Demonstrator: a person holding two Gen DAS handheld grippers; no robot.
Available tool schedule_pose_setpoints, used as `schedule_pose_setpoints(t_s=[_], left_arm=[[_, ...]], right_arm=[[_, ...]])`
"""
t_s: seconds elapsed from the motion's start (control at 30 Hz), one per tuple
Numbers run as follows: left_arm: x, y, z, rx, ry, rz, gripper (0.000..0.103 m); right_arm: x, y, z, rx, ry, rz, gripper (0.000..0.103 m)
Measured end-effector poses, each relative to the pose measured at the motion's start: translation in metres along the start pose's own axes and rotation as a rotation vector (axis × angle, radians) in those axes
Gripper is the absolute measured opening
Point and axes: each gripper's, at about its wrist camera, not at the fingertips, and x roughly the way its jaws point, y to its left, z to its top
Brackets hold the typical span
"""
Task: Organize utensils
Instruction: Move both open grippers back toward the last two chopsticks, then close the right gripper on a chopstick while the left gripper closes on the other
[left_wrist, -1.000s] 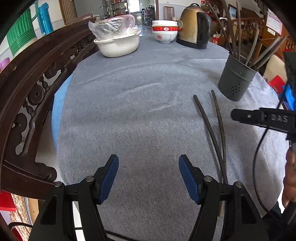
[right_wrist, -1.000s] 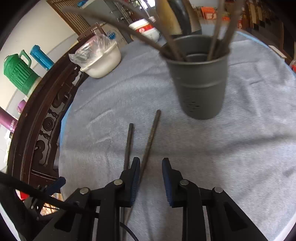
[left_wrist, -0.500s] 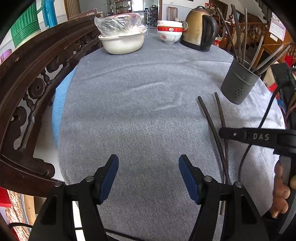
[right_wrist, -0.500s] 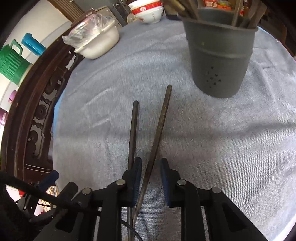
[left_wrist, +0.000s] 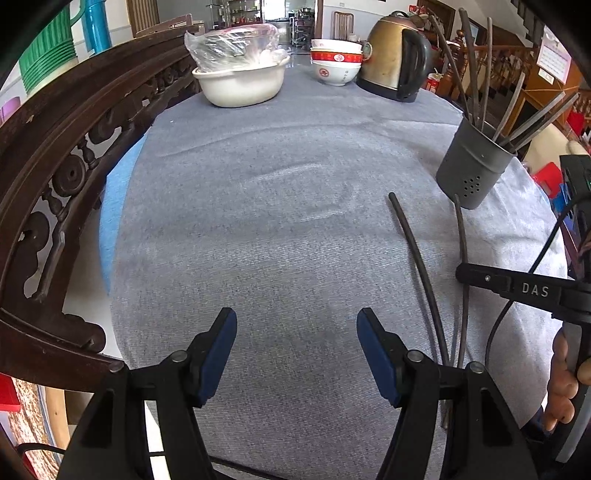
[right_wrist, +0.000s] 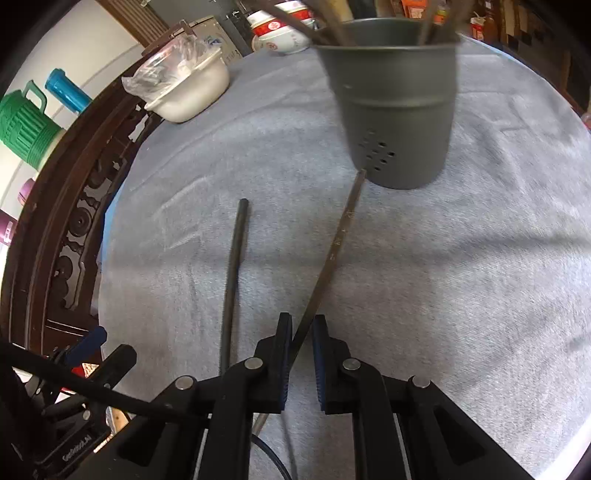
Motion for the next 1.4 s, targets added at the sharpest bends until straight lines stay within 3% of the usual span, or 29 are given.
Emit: schedule_pose_setpoints(t_s=[0.4,0.6,0.8,1.03,1.4], left_arm=[[0.002,-0.014,0.002,0.027,0.023,-0.034,0.068],[0.008,-0.021,0.013,0.036,0.049,-0.09,0.068],[0.018,-0.03,0.036,0.053,0.094,-0.167,0.068],[0.046,-0.04,0.073,0.034,0.151,-0.221,0.068],[0.083,-0.048,0.11,-0.042,0.234,-0.325,0.066]], right_arm=[[-0.022,-0.042,-0.019,0.074,0.007,0.022,0.011],[-0.024,-0.057,-0.02,0.122,0.059,0.075,0.014],[-0.041,-0.065,0.0,0.142,-0.013,0.067,0.016],[-0.035,-0.065,0.034,0.155,-0.084,-0.005,0.016],[-0.005,-0.074,0.064,0.206,-0.033,-0.047,0.016]])
